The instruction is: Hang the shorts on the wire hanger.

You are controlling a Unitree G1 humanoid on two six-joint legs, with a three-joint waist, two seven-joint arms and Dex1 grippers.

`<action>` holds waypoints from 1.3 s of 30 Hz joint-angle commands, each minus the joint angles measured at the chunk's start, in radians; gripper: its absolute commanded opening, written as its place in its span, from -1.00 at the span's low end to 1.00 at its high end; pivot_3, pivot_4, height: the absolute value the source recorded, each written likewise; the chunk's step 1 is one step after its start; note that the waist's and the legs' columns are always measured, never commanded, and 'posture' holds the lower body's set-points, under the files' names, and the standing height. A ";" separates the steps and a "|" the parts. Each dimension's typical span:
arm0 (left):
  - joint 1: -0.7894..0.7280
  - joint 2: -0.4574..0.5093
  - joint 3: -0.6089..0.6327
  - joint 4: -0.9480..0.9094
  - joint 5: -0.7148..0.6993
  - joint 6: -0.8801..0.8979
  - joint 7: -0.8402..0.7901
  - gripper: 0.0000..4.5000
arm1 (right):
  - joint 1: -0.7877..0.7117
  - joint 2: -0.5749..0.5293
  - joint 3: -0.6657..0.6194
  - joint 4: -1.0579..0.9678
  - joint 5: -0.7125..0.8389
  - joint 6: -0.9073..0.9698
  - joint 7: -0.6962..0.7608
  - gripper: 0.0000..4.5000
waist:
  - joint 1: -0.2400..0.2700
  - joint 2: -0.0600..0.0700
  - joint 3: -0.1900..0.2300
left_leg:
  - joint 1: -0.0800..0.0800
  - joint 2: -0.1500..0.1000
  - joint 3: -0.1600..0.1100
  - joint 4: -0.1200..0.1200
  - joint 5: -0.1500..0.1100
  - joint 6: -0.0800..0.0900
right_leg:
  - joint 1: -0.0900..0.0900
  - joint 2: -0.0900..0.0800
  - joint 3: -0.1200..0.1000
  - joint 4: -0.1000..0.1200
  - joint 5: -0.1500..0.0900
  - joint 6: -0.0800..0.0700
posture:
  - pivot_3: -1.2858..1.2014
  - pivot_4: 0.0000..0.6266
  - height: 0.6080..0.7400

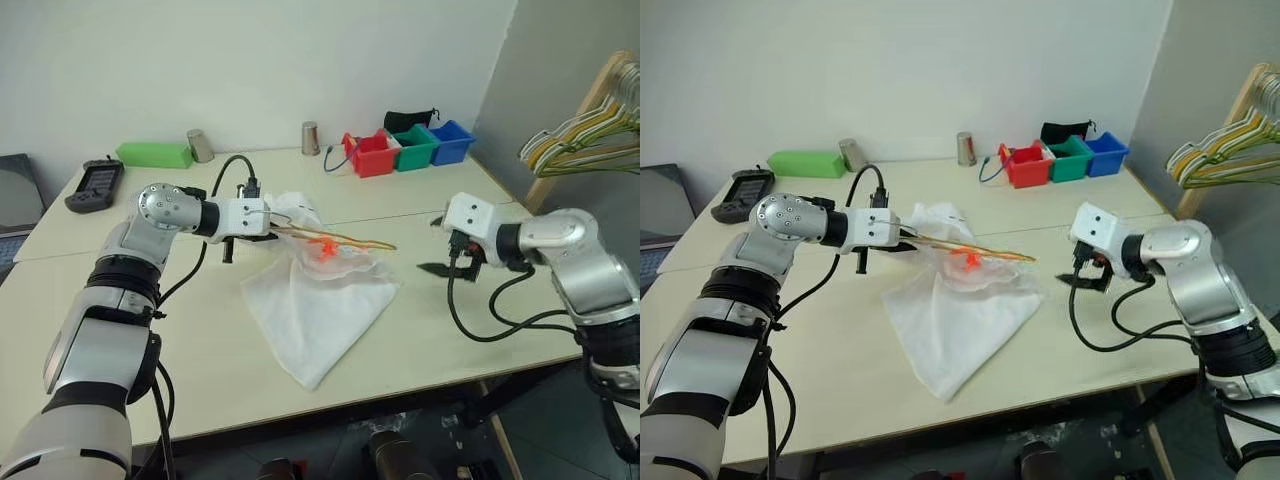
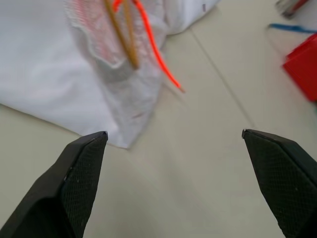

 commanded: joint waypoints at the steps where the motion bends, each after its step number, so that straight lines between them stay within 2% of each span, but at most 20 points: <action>1: -0.002 0.022 0.040 -0.065 -0.037 0.026 0.004 -0.96 | -0.011 0.089 0.009 -0.003 0.068 0.085 -0.032 1.00 | -0.012 0.000 0.000 | 0.000 0.000 0.000 0.000 0.000 0.001 | 0.000 0.000 0.000 0.001 0.000 0.000 | -0.06 -1.00 1.00; 3: 0.003 0.025 0.041 -0.078 -0.040 0.035 0.003 -0.96 | -0.008 0.103 0.029 0.005 0.060 0.074 -0.042 1.00 | -0.013 0.000 -0.001 | 0.001 0.000 0.000 0.000 0.001 0.001 | 0.000 0.000 0.001 0.002 0.000 0.000 | -0.05 -1.00 1.00; 10: 0.015 0.039 0.048 -0.126 -0.050 0.068 0.004 -0.96 | -0.100 0.298 0.098 0.246 0.002 -0.030 -0.187 1.00 | -0.011 -0.003 -0.002 | 0.002 0.000 0.000 0.000 0.001 0.001 | -0.001 0.000 0.000 0.005 0.000 0.000 | -0.02 -1.00 1.00; 16: 0.011 0.047 0.051 -0.137 -0.049 0.082 0.012 -0.96 | -0.134 0.351 0.089 0.346 0.004 -0.087 -0.230 1.00 | -0.003 -0.005 -0.004 | 0.001 0.000 -0.001 0.000 0.001 0.001 | -0.001 0.000 0.000 0.005 0.000 0.000 | 0.00 -1.00 1.00; 20: 0.014 0.052 0.053 -0.140 -0.051 0.084 0.015 -0.96 | -0.133 0.348 0.100 0.366 0.000 -0.119 -0.221 0.68 | 0.001 -0.005 -0.004 | 0.001 0.000 -0.001 0.000 0.001 0.001 | -0.001 0.000 -0.001 0.005 0.000 0.000 | 0.00 -1.00 1.00; 25: 0.017 0.052 0.053 -0.145 -0.050 0.089 0.021 -0.96 | -0.126 0.344 0.101 0.372 0.001 -0.137 -0.213 0.16 | 0.007 -0.005 -0.004 | 0.002 0.000 -0.001 0.000 0.001 0.001 | -0.001 0.000 -0.001 0.006 0.000 0.000 | 0.00 -1.00 1.00; 31: 0.009 0.046 0.054 -0.138 -0.049 0.089 0.029 -0.96 | -0.124 0.339 0.094 0.373 -0.003 -0.150 -0.223 -0.37 | 0.011 -0.005 -0.004 | 0.002 0.000 -0.001 0.000 0.001 0.001 | -0.001 0.000 0.000 0.006 0.000 0.000 | -0.01 -1.00 1.00; 35: 0.006 0.042 0.051 -0.136 -0.047 0.087 0.035 -0.96 | -0.125 0.331 0.088 0.367 0.001 -0.151 -0.218 -0.81 | 0.015 -0.005 -0.004 | 0.002 0.000 -0.001 0.000 0.001 0.001 | -0.001 0.000 0.000 0.006 0.000 0.000 | -0.01 -1.00 1.00; 37: 0.005 0.041 0.050 -0.134 -0.048 0.086 0.038 -0.96 | -0.120 0.327 0.090 0.359 0.001 -0.153 -0.215 -0.97 | 0.016 -0.005 -0.004 | 0.002 0.000 -0.001 0.000 0.001 0.001 | -0.001 0.000 0.000 0.006 0.000 0.000 | -0.01 -1.00 1.00; 39: 0.005 0.041 0.049 -0.133 -0.048 0.085 0.039 -0.96 | -0.118 0.324 0.092 0.353 0.001 -0.153 -0.214 -0.99 | 0.016 -0.005 -0.004 | 0.002 0.000 -0.001 0.000 0.001 0.001 | -0.001 0.000 0.000 0.006 0.000 0.000 | -0.01 -1.00 1.00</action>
